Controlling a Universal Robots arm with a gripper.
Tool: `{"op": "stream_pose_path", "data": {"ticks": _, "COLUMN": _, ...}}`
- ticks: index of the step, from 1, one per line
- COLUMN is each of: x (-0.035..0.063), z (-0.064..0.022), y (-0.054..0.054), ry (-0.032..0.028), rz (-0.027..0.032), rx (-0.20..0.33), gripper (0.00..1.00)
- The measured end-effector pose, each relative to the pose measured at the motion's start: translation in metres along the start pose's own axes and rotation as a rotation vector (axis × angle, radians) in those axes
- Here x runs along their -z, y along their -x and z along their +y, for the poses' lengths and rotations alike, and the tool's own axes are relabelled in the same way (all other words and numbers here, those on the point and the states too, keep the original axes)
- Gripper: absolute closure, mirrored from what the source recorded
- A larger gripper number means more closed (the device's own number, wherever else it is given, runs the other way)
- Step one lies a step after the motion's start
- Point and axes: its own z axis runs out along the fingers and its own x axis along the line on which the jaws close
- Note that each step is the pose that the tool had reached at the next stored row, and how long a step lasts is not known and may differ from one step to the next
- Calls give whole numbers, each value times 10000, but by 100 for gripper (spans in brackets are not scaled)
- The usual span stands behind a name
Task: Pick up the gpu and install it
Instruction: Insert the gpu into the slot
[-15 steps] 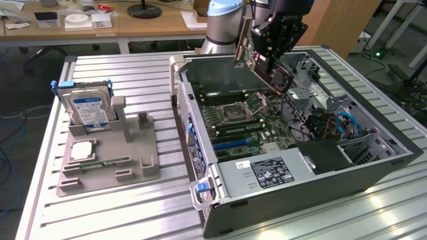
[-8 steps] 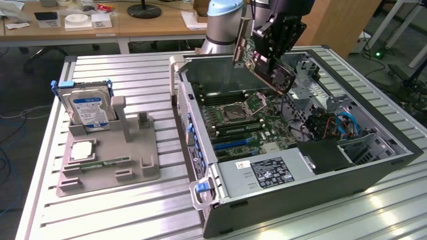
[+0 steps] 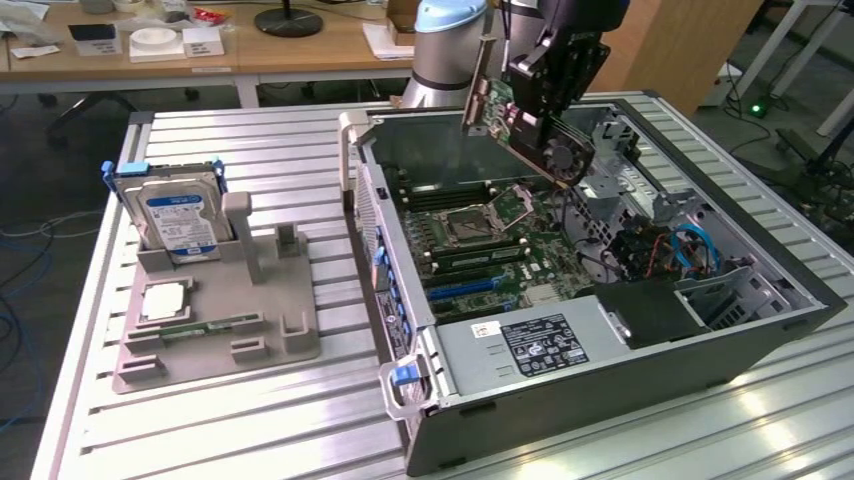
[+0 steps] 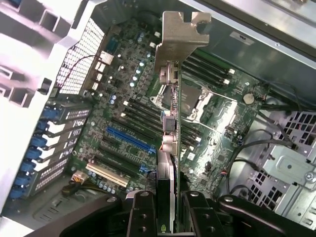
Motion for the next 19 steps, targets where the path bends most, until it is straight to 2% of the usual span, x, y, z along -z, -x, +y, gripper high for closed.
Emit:
{"op": "stream_pose_path", "data": {"ticks": 12, "x": 0, "z": -6, "y": -3, "ry": -34, "rz": -18, "rx": 935, "gripper": 73}}
{"op": "stream_pose_path", "data": {"ticks": 19, "x": 0, "z": -6, "y": -3, "ry": -67, "rz": -35, "rx": 1855, "gripper": 73}}
